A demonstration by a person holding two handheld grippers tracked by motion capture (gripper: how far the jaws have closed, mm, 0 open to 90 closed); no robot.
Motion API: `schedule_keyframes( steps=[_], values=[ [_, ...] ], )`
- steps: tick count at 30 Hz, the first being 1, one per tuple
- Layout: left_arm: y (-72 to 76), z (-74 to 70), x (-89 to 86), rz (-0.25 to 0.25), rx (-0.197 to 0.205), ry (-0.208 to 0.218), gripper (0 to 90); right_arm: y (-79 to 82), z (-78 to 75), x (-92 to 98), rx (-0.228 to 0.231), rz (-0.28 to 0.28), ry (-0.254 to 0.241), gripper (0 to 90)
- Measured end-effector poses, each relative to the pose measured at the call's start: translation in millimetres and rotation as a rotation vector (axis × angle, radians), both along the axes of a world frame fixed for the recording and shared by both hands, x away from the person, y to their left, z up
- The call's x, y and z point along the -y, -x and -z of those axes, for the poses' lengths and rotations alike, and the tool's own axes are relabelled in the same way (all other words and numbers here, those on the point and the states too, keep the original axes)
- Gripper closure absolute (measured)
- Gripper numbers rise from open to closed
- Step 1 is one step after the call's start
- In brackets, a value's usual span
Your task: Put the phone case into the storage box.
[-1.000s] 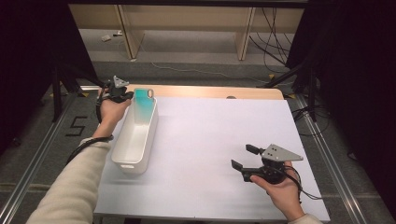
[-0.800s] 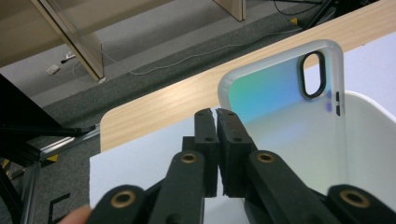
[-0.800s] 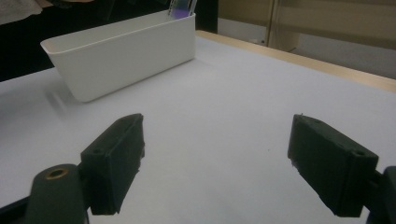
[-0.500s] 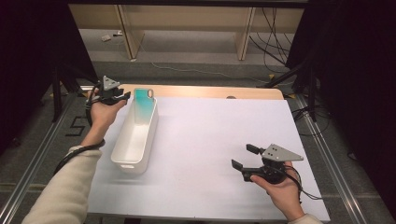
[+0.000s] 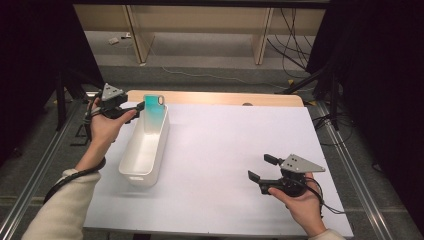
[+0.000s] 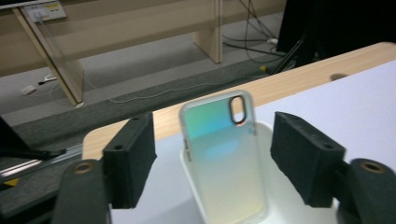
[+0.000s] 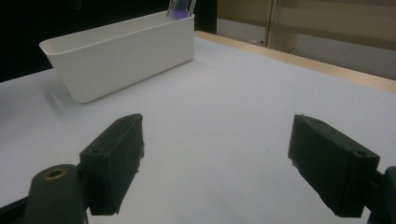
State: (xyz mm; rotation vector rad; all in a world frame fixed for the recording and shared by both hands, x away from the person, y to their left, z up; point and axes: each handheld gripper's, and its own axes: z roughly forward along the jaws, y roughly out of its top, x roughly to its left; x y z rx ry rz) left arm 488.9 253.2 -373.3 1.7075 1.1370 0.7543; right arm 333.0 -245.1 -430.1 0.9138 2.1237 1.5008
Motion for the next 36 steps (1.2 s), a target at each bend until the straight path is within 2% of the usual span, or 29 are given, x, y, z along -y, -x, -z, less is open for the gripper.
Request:
schedule_keyframes(
  steps=[2, 5, 8, 19, 23, 24, 33, 36],
  values=[
    [5.9, -1.1, 2.7, 0.023, -0.009, 0.012, 24.4, 0.3, -0.2, -0.1, -0.005, -0.003, -0.005, 19.3],
    [14.4, -2.1, 4.4, 0.029, -0.003, 0.014, 22.4, 0.3, -0.4, 0.5, -0.013, -0.003, -0.006, 19.3],
    [22.7, -2.6, 4.5, 0.04, 0.006, 0.036, 19.2, 0.2, -0.4, 0.1, -0.007, -0.002, -0.005, 19.3],
    [51.2, -1.6, 8.0, 0.111, 0.023, 0.041, 10.5, 0.3, -0.8, 0.0, -0.008, -0.002, -0.005, 18.7],
    [60.8, -2.0, 10.9, 0.133, 0.029, 0.067, 9.1, 0.3, -0.8, -0.1, -0.008, -0.001, -0.004, 18.5],
    [62.6, -2.0, 11.3, 0.138, 0.031, 0.07, 8.8, -0.2, -0.1, -0.9, -0.002, -0.005, -0.021, 18.5],
    [85.5, 2.8, 21.3, 0.194, 0.043, 0.07, 5.4, -0.4, -0.3, -0.8, -0.002, -0.005, -0.022, 18.3],
    [90.2, 4.4, 22.9, 0.211, 0.036, 0.101, 4.2, -0.5, -0.2, -0.9, 0.0, -0.007, -0.024, 18.2]
  ],
)
